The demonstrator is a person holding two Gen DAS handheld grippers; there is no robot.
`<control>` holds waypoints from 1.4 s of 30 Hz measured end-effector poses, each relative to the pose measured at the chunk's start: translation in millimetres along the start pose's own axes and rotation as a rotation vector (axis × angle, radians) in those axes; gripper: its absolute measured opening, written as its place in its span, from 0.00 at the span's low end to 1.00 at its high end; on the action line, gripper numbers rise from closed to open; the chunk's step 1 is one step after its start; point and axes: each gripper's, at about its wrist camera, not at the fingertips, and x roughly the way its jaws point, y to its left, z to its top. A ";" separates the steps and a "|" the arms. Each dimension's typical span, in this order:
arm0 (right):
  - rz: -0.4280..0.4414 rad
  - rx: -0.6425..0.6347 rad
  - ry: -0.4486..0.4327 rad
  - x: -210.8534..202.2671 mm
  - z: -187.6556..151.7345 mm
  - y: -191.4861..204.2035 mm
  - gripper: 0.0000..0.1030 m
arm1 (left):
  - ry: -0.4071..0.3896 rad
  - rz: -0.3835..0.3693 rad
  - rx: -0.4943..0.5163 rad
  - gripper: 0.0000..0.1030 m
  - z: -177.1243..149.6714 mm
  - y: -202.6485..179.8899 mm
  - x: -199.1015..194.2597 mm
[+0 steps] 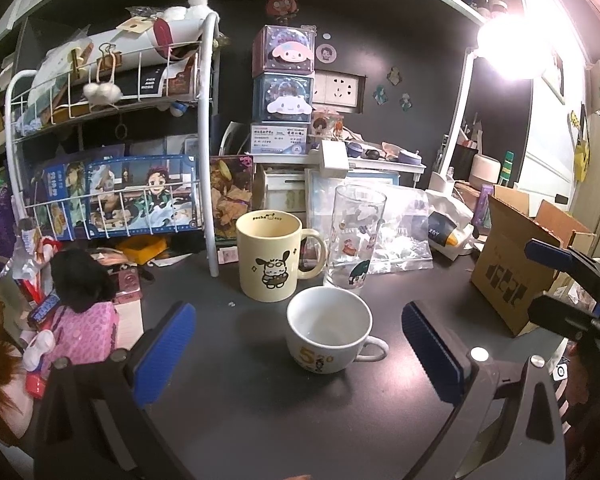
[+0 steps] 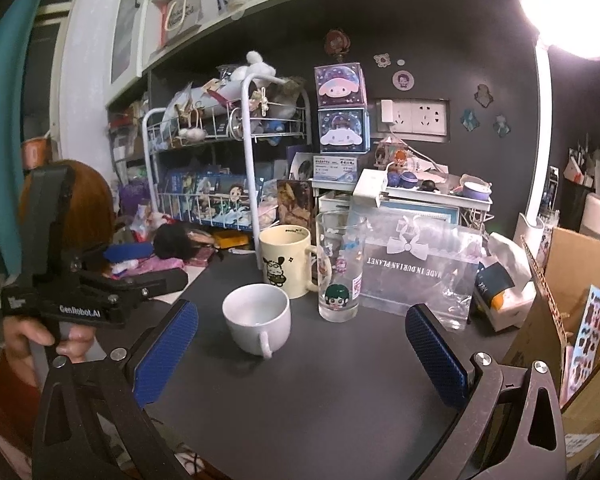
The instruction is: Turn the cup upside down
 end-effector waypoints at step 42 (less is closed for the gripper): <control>0.365 -0.161 0.464 193.3 -35.2 25.2 0.72 | 0.125 -0.223 0.008 0.99 -27.6 45.1 60.8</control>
